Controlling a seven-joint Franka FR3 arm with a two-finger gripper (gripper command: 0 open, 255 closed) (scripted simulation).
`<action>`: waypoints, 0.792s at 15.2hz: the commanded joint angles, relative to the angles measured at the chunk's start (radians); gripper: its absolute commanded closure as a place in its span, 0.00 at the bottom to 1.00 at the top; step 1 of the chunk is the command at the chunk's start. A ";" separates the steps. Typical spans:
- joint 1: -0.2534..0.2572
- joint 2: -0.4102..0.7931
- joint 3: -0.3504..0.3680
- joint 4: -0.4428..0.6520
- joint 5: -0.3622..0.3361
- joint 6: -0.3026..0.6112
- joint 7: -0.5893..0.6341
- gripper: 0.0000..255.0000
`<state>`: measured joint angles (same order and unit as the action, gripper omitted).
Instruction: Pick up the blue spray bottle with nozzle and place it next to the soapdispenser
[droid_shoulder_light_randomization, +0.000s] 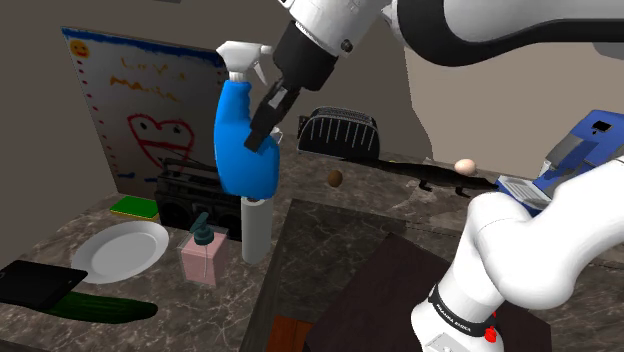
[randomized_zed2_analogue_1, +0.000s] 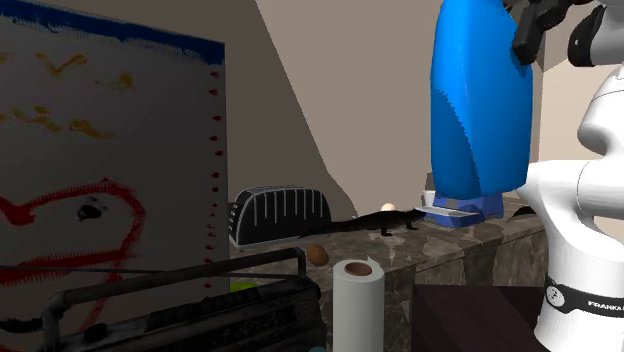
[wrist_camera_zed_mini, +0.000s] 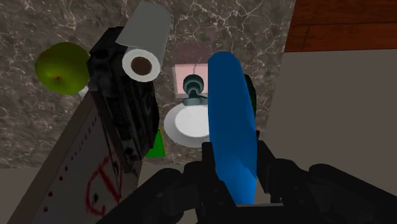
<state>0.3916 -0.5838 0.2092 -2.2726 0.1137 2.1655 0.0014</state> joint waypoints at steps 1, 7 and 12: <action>0.004 0.023 0.044 0.019 -0.003 0.008 0.051 1.00; 0.002 0.128 0.188 0.126 -0.039 0.014 0.214 1.00; 0.000 0.164 0.235 0.123 -0.057 0.053 0.267 1.00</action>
<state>0.3910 -0.4199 0.4421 -2.1371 0.0572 2.2047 0.2659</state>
